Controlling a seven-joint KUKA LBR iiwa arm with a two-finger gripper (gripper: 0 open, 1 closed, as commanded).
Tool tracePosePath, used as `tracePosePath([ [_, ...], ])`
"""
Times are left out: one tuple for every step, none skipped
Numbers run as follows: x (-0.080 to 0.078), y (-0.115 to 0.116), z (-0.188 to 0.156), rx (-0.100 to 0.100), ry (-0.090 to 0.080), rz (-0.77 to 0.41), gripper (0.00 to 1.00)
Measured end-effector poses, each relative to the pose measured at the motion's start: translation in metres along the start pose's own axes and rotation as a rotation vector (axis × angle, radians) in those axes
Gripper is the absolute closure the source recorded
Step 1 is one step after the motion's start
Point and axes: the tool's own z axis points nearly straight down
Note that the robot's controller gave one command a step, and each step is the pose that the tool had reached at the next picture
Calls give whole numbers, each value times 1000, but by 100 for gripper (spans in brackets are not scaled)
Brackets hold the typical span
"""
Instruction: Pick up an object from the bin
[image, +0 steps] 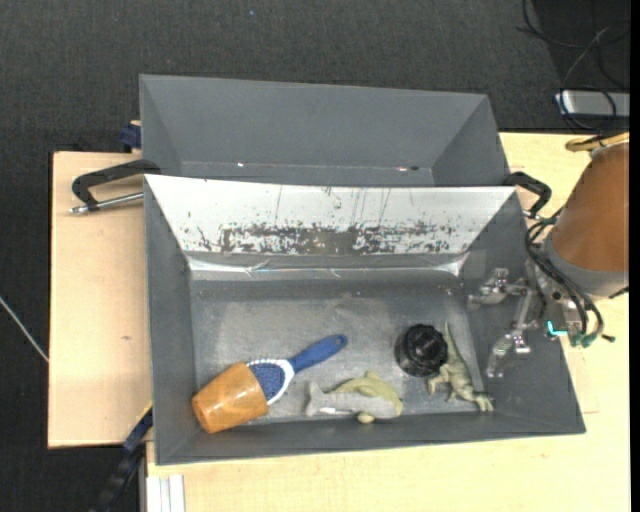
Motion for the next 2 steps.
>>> tracePosePath([
  [8, 41, 91, 0, -9, 189, 0],
  [7, 40, 89, 1, -13, 188, 100],
])
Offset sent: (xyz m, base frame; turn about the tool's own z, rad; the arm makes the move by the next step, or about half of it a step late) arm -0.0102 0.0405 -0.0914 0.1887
